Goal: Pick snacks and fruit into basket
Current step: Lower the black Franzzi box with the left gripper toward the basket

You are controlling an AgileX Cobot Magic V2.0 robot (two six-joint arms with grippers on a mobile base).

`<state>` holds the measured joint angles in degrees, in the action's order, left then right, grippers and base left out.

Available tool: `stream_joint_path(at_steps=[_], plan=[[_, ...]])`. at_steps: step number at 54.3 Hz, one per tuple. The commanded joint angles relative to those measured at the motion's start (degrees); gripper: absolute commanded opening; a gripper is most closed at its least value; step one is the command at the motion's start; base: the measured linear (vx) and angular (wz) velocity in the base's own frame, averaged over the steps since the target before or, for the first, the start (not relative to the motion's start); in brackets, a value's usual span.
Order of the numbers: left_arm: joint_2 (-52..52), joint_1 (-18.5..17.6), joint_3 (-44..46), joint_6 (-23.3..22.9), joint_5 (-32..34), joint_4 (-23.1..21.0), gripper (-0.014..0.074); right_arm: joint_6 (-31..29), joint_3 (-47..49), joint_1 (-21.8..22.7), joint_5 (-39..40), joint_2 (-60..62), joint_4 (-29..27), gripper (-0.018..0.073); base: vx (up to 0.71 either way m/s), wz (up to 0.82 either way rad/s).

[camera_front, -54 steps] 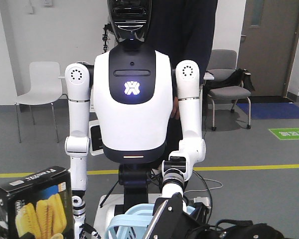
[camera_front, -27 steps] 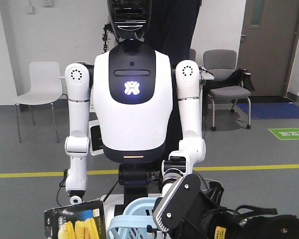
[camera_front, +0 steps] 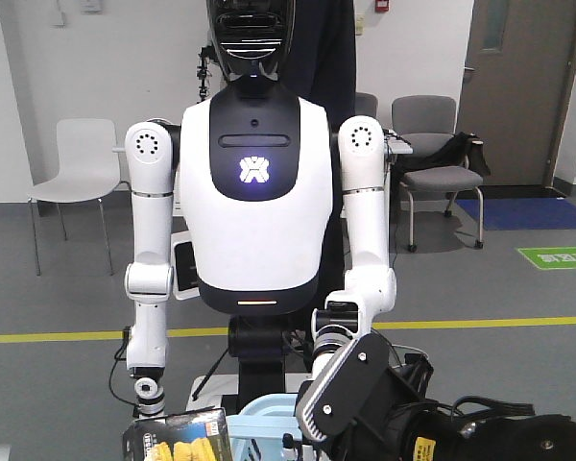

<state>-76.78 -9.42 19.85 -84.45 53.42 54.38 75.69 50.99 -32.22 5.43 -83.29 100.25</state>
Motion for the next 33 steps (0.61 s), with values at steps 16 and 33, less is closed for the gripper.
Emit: stream_joint_path(at_steps=[16, 33], plan=[[-1.9, -0.4, 1.6, -4.6, 5.5, -3.3, 0.0003, -0.1, 1.7, 0.0, -1.5, 2.3, 2.5, -0.0013, 0.0, 0.0], [-5.4, -0.5, 1.6, -16.8, 6.0, -2.8, 0.0003, -0.1, 1.7, 0.0, -1.6, 2.3, 2.5, -0.0013, 0.0, 0.0]])
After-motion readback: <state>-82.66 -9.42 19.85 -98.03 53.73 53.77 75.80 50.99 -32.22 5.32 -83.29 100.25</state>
